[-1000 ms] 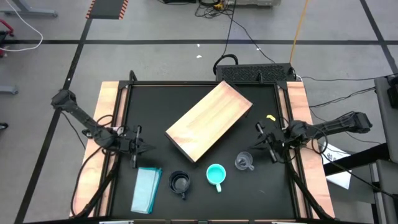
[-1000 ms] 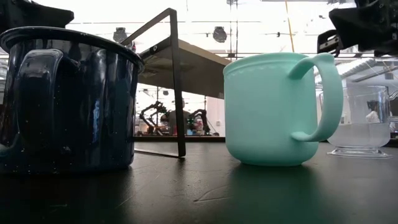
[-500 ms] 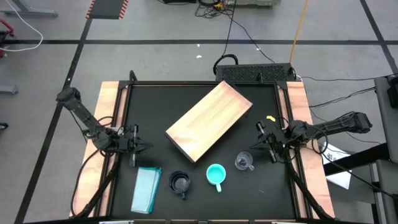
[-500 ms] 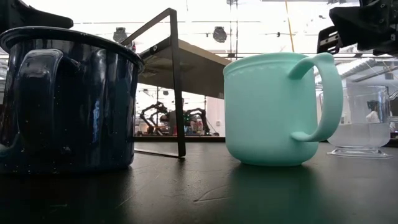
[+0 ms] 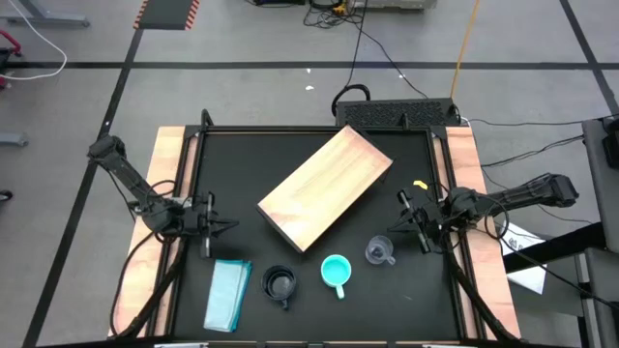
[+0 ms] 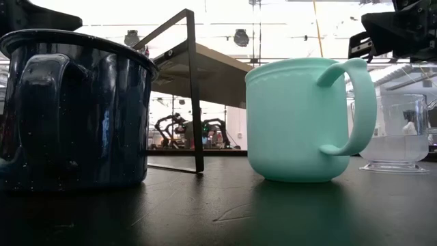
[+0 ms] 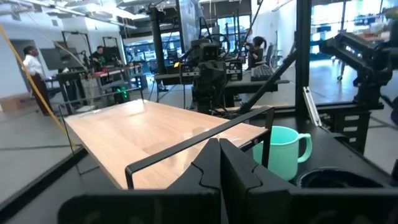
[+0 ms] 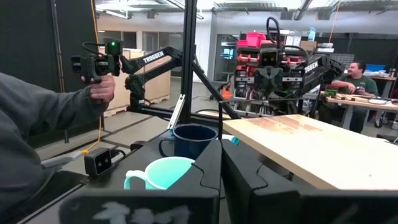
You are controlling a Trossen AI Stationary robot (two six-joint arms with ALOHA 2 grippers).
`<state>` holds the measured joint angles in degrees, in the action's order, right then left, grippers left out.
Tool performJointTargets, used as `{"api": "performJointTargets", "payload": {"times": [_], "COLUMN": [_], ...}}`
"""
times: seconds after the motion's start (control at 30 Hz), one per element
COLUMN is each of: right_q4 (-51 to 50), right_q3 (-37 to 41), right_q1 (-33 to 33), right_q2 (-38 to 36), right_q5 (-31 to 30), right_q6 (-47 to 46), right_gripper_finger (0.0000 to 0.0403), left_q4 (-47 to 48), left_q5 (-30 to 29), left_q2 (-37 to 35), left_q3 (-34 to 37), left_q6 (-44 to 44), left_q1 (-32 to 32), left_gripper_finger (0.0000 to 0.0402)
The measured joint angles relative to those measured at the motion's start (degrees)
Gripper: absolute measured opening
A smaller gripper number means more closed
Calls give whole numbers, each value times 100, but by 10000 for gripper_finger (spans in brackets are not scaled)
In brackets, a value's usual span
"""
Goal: Stack small to large cups/mugs on shelf
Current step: Put the dark blue cup on the shelf
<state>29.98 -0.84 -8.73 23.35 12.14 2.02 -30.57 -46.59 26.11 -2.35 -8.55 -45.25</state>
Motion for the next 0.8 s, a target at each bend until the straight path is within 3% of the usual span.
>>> {"api": "performJointTargets", "payload": {"times": [0.17, 0.6, 0.8], "right_q4": [11, 156, 153], "right_q3": [0, 4, 4], "right_q1": [0, 0, 0], "right_q2": [0, 0, 0], "right_q5": [0, 0, 0], "right_q6": [10, 24, 20], "right_gripper_finger": [0, 0, 0], "left_q4": [76, 23, -578], "left_q5": [332, 957, 1543], "left_q2": [2, 30, 493], "left_q3": [0, 0, -54], "left_q6": [575, 928, 918], "left_q1": [0, 4, 167], "left_gripper_finger": [0, 0, 0]}}
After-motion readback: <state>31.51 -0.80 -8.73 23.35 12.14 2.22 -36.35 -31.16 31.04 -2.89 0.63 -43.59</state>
